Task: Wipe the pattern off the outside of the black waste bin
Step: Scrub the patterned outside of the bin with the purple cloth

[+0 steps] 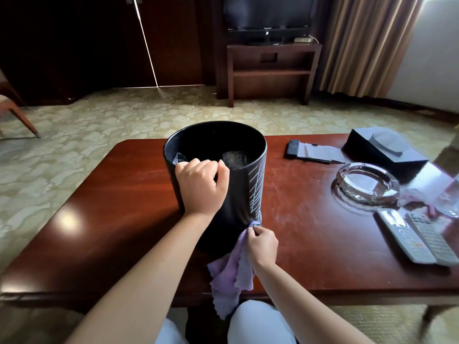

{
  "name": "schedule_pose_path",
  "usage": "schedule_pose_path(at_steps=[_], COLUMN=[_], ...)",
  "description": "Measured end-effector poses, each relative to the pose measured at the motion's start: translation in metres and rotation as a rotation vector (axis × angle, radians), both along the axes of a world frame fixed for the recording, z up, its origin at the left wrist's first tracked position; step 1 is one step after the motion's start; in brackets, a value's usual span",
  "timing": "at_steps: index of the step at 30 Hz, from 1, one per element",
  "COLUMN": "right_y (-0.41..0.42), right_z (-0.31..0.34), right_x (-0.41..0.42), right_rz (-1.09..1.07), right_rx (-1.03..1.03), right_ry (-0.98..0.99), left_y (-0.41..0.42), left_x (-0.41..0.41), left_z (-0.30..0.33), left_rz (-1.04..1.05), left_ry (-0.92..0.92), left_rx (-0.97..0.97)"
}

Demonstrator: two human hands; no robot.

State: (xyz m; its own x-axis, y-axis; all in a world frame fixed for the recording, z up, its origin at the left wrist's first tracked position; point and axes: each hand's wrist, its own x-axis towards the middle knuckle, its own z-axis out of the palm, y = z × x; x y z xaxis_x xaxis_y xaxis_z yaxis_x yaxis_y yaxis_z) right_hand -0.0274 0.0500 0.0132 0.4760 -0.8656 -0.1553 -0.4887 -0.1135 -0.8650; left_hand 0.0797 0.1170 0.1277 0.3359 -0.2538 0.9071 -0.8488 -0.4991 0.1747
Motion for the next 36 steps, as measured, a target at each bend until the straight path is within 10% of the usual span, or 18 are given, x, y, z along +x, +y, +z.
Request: schedule_pose_path(at_steps=[21, 36], right_y=[0.017, 0.013], right_z=[0.048, 0.043], right_x=[0.001, 0.000], right_rz=[-0.025, 0.038], right_rx=[-0.207, -0.324], right_ry=[-0.476, -0.443], left_y=[0.000, 0.000], left_x=[0.001, 0.000], left_z=[-0.002, -0.001], left_rz=[0.028, 0.026], left_ry=[-0.007, -0.017], left_rx=[-0.001, 0.003])
